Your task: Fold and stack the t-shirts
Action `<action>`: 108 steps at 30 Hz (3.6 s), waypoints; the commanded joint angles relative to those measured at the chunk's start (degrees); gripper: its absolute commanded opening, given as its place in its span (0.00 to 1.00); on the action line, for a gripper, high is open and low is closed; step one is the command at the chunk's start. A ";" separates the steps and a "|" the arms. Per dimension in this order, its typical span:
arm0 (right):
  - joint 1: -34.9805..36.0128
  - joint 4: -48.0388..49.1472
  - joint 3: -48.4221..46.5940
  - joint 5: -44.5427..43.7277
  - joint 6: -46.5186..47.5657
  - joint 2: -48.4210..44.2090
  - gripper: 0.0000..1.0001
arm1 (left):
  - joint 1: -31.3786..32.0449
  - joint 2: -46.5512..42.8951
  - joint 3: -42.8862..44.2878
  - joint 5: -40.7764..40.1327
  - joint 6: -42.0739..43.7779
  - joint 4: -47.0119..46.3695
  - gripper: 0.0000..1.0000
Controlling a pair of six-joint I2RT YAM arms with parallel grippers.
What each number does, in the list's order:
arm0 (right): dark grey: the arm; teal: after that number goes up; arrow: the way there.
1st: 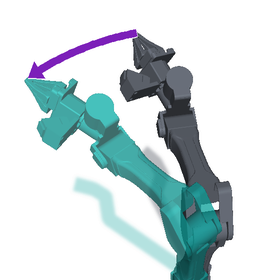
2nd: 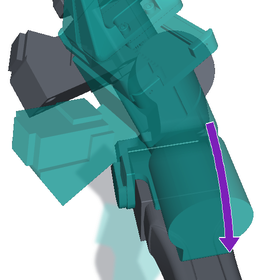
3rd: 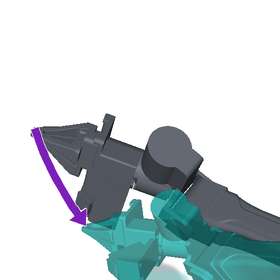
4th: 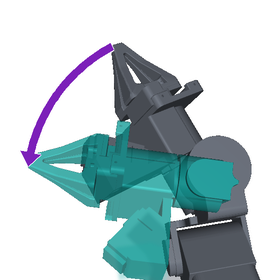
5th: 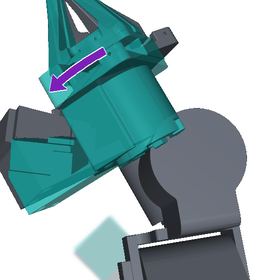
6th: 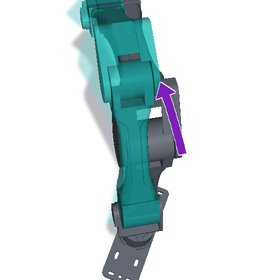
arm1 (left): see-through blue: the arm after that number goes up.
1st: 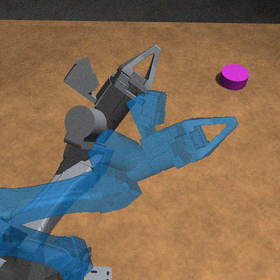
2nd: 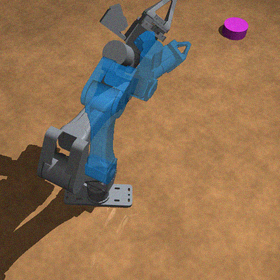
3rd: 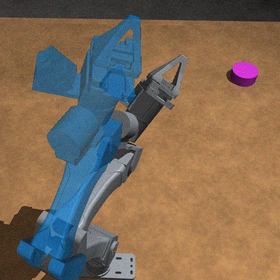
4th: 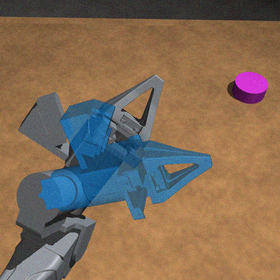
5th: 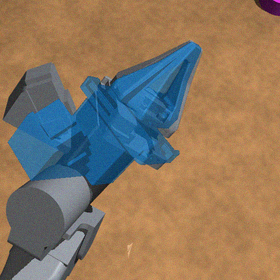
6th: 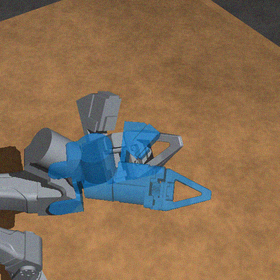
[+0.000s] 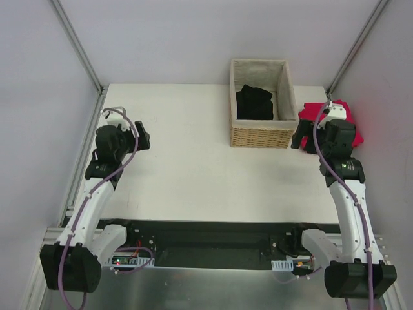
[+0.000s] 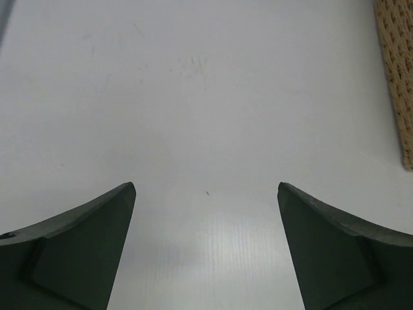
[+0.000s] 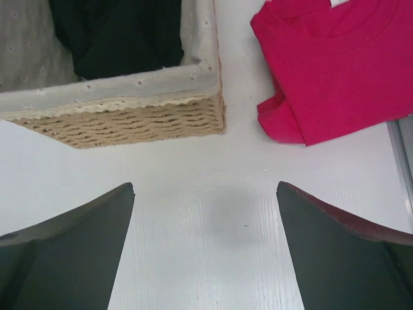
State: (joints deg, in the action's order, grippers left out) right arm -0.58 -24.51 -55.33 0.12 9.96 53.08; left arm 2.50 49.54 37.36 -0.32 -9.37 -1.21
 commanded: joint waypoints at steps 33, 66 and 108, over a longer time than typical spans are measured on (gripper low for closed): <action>-0.39 -6.07 0.31 -0.74 0.85 -3.07 0.97 | 32.38 76.32 100.18 13.24 -8.30 50.96 0.71; -0.12 -5.19 1.63 6.82 2.96 -5.09 0.97 | 36.52 79.48 101.68 -3.29 -8.04 33.92 0.60; 0.49 -6.25 -0.22 8.75 1.03 -4.65 0.97 | 39.95 50.41 55.90 -4.06 -17.17 38.74 0.00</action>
State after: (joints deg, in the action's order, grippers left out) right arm -0.54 -30.74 -53.63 7.03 12.21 49.52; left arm 41.43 108.97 99.66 -1.02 -22.59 31.16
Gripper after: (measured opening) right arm 0.966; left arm 0.052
